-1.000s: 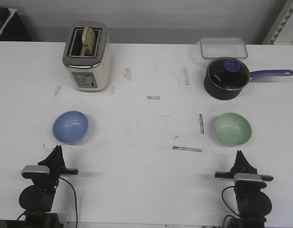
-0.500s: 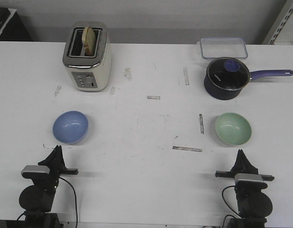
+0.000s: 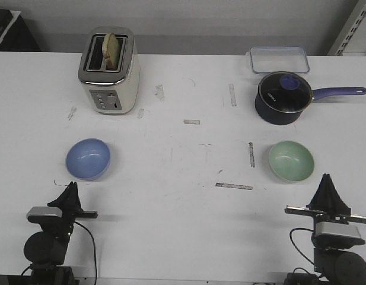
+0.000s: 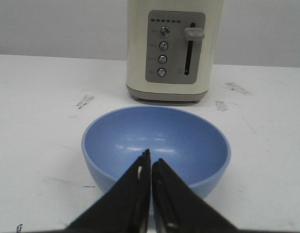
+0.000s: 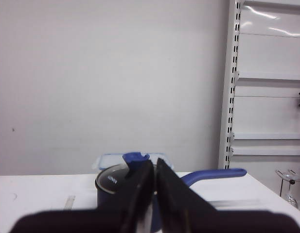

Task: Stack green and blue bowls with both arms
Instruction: 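Reach the right gripper forward and grasp the rim of the green bowl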

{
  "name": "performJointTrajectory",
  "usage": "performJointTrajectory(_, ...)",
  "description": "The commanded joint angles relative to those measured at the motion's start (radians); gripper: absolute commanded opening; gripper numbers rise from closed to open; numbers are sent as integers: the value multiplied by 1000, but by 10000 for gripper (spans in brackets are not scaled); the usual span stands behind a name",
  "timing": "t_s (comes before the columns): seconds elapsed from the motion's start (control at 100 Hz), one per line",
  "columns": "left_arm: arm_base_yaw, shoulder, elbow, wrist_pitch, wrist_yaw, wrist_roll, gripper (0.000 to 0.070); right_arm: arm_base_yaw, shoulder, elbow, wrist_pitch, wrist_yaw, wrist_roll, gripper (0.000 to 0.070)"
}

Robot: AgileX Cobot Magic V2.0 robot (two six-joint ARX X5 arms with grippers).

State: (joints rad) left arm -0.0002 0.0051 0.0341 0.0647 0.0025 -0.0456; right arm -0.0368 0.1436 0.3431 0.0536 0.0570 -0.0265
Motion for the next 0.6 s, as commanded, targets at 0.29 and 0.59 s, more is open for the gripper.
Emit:
performJointTrajectory(0.29,0,-1,-21,12,1,4,1,-2,483,524,-426,-52,3,111)
performJointTrajectory(0.59,0,-1,-21,13,1,3,1,-37,774,655,-679,-58,3,518)
